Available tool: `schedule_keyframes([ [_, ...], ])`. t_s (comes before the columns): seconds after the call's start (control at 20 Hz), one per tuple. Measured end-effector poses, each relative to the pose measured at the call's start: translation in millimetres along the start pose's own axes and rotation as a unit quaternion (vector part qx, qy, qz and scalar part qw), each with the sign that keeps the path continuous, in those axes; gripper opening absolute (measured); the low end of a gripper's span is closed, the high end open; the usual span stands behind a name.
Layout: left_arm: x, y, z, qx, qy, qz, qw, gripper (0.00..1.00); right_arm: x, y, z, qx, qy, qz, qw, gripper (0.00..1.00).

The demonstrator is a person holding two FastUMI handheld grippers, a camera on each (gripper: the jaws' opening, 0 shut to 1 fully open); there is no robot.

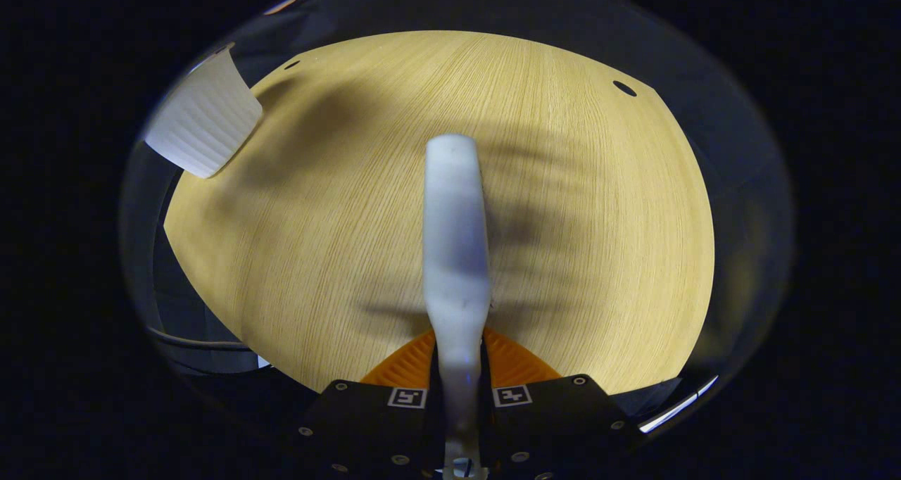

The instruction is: Pick up the small broom and dustpan from the desktop, sweep the trash into the dustpan with the broom, and then empty the trash into the garbage bin.

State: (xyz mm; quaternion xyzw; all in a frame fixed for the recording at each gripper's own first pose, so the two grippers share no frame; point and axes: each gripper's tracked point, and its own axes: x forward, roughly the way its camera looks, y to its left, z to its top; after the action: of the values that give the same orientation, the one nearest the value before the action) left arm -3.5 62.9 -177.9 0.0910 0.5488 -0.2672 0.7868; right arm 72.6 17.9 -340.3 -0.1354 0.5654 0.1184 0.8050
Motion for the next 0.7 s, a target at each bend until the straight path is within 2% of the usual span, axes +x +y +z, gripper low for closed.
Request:
schedule_keyframes([
  [0.2,-38,56,17,-0.031,-0.019,0.059,0.998,0.32,3,3,4,-0.002,0.0,0.002,1.0,0.19],
  [0.35,-64,108,0,-0.051,-0.005,0.11,0.993,0.32,1,0,5,-0.006,0.0,0.003,1.0,0.19],
  [0.5,-89,162,-26,-0.074,0.021,0.168,0.983,0.33,0,2,6,-0.01,0.001,0.005,1.0,0.19],
  [0.7,-107,216,-57,-0.068,0.071,0.239,0.966,0.33,-1,6,10,-0.012,0.002,0.005,1.0,0.19],
])
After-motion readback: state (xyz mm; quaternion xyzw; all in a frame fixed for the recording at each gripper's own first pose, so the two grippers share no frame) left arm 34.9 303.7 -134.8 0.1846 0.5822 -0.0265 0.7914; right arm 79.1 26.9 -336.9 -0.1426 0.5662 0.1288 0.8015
